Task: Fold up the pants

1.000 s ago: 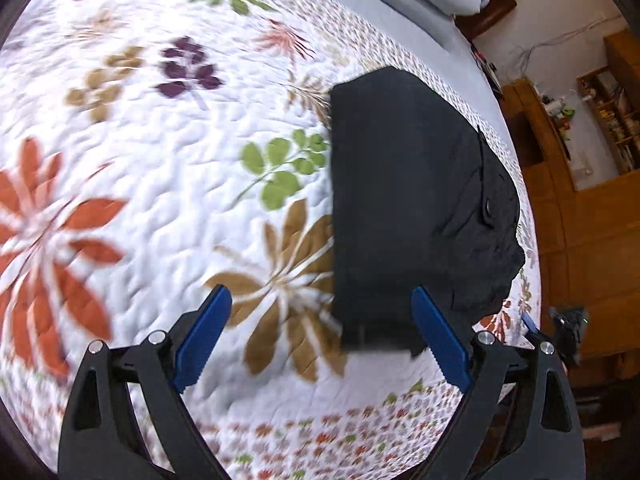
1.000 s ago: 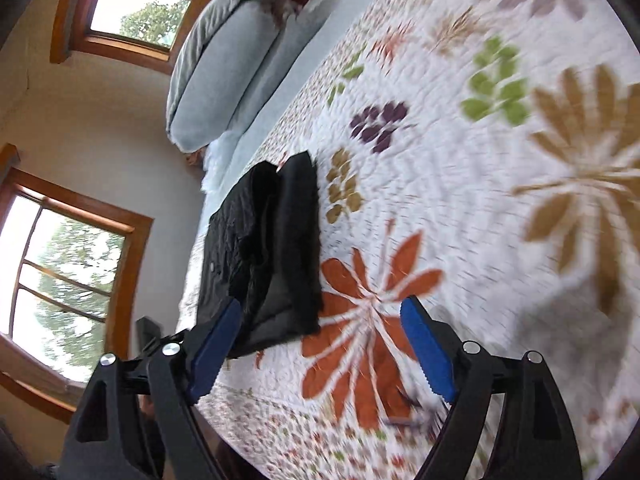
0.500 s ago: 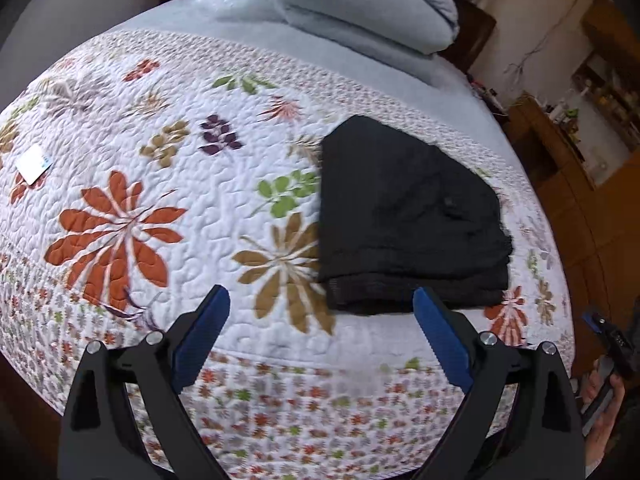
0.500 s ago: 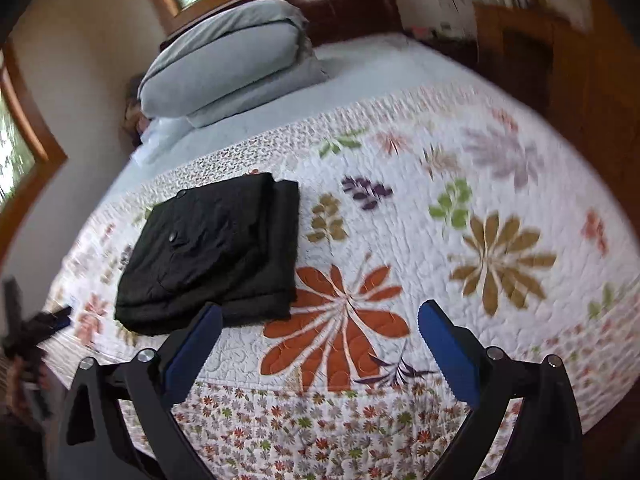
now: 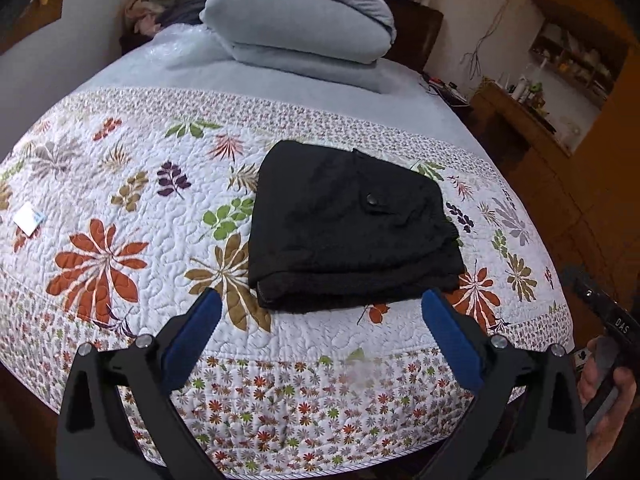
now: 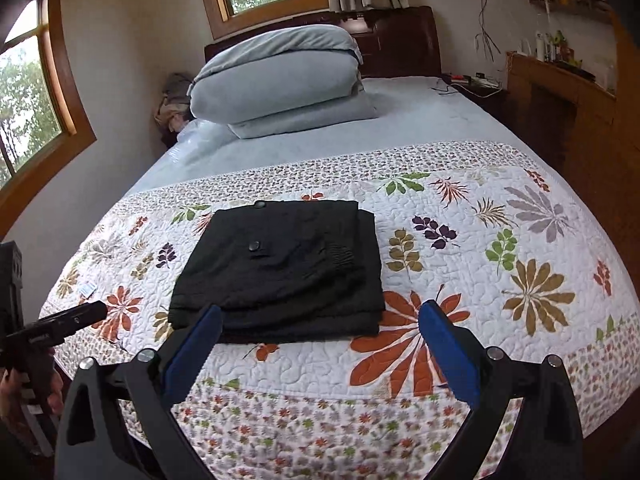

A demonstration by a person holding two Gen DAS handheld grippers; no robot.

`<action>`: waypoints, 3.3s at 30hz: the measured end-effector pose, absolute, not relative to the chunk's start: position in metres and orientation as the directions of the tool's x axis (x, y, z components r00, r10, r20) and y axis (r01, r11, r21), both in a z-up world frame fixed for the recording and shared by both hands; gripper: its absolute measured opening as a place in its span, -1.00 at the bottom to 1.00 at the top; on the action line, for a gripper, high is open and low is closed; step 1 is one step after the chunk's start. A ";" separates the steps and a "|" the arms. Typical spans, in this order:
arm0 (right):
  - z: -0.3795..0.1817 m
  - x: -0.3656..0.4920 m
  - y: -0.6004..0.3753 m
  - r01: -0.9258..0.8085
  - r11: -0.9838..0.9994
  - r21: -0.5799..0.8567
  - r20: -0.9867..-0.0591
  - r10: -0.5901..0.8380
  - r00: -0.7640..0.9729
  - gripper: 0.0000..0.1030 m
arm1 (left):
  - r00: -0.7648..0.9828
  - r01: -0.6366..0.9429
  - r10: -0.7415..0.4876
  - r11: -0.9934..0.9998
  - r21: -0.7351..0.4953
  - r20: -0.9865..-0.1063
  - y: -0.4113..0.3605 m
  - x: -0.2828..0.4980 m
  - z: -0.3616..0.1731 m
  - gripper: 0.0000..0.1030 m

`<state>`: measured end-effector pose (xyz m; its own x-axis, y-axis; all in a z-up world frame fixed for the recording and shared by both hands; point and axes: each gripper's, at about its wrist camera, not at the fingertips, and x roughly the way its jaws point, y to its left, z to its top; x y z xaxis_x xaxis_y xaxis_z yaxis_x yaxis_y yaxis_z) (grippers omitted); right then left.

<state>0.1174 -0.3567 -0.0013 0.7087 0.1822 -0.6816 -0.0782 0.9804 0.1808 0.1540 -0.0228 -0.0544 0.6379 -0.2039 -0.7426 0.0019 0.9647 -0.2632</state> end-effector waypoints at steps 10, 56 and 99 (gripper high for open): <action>0.017 0.095 -0.341 -0.006 0.996 0.084 -0.650 0.059 0.758 0.93 | 0.730 0.060 -0.145 0.987 -0.148 -0.668 -0.050 0.126 -0.010 0.94; 0.016 0.088 -0.311 0.076 0.996 -0.044 -0.622 -0.087 0.778 0.93 | 0.738 0.100 -0.140 0.990 -0.098 -0.660 -0.058 0.116 -0.002 0.94; 0.016 0.090 -0.310 0.021 1.000 0.011 -0.637 -0.009 0.770 0.93 | 0.749 0.099 -0.133 0.991 -0.088 -0.649 -0.048 0.116 -0.008 0.94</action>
